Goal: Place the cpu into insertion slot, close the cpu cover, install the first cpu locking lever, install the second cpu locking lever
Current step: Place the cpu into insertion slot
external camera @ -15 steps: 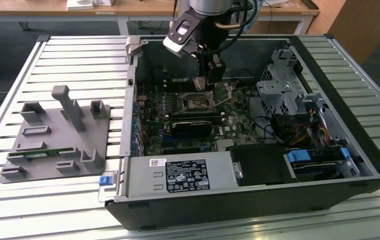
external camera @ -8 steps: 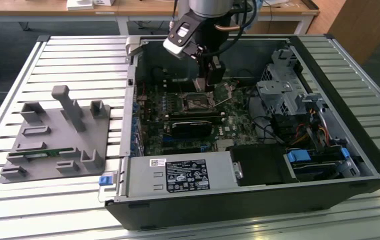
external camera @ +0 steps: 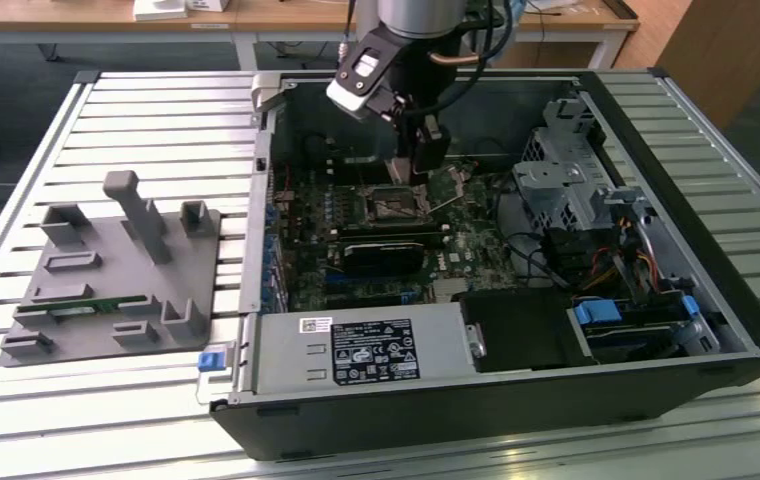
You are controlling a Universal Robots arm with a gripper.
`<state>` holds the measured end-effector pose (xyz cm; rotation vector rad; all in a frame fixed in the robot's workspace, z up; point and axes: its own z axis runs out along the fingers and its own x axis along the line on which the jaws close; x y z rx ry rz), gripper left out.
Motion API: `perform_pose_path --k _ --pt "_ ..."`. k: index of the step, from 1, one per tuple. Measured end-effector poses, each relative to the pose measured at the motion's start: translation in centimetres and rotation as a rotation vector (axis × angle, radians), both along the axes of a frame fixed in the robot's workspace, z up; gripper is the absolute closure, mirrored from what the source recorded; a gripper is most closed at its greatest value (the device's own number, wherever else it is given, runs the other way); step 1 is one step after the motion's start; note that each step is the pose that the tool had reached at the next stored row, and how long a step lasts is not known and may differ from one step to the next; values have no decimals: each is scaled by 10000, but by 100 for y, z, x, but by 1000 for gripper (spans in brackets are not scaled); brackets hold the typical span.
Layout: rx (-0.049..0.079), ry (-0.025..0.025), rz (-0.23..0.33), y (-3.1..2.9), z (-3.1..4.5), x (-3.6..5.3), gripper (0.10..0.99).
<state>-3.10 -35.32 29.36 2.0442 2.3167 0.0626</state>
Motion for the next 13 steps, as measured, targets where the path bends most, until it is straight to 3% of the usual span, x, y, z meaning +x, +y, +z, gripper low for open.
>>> perform_pose_path --k 10,13 --pt "-5 0 -10 0 -59 0 561" --pt "-17 -1 -232 3 -77 0 561"
